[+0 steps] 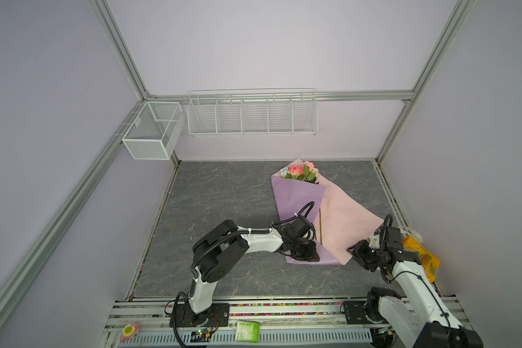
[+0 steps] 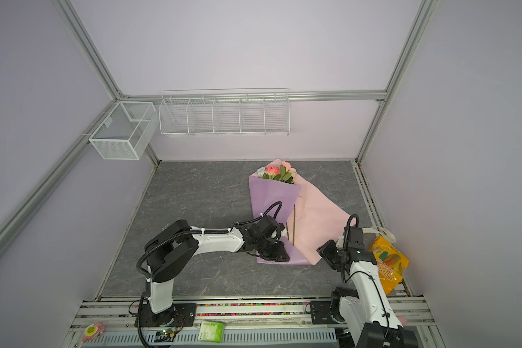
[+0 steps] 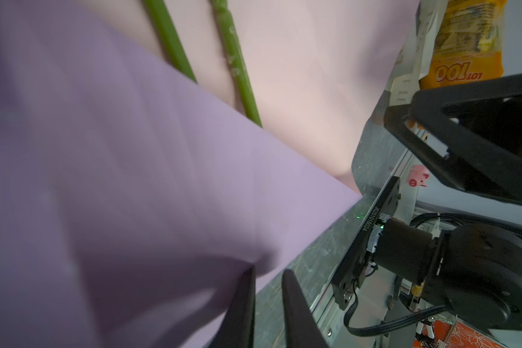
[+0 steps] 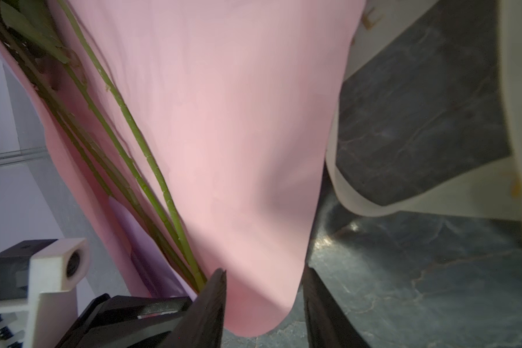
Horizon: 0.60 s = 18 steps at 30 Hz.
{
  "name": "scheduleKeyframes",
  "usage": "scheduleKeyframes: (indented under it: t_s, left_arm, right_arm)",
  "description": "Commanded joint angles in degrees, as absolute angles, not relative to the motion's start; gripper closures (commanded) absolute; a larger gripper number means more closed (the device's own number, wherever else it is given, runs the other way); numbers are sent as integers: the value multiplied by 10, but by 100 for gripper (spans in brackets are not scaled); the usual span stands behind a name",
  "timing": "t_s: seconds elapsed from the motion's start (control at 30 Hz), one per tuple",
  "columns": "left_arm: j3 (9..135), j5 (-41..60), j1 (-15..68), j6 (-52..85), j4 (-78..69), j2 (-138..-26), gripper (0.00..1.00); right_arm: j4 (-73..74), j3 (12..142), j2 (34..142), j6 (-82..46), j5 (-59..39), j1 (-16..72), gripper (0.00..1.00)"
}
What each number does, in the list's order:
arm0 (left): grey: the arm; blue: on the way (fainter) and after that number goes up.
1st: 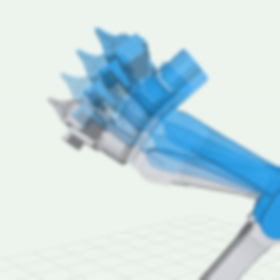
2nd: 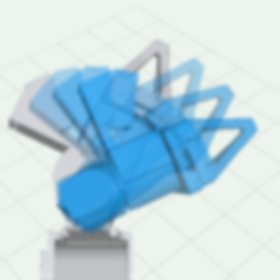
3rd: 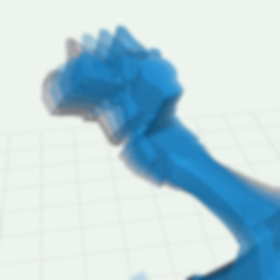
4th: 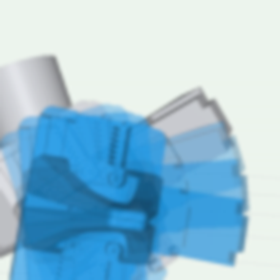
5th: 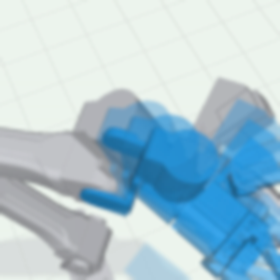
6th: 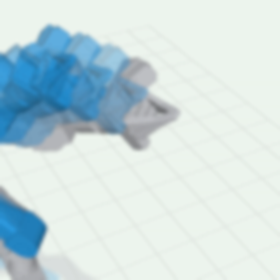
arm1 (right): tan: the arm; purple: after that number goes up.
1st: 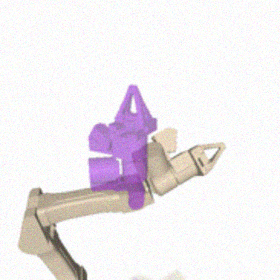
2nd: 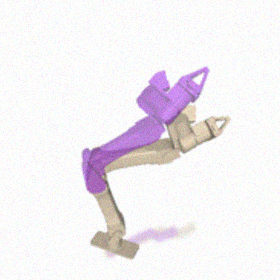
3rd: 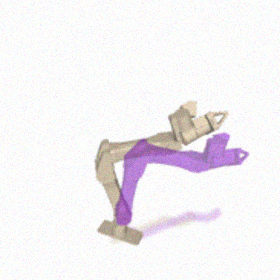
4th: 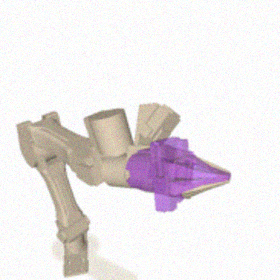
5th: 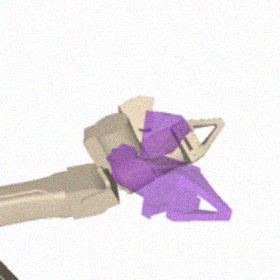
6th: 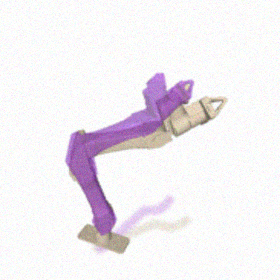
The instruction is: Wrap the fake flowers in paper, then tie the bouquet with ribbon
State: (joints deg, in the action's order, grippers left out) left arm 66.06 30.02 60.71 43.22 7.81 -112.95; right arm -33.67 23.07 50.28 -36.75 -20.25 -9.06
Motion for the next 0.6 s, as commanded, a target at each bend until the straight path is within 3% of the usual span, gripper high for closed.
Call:
scheduleKeyframes:
  t_s: [0.0,0.57]
  left_arm:
    - [666,304,607,428,80,-1149,81]
    - [655,297,606,429,77,-1160,82]
  right_arm:
    - [-304,222,514,-344,-220,-103,55]
    - [-282,236,599,-324,-191,-140,49]
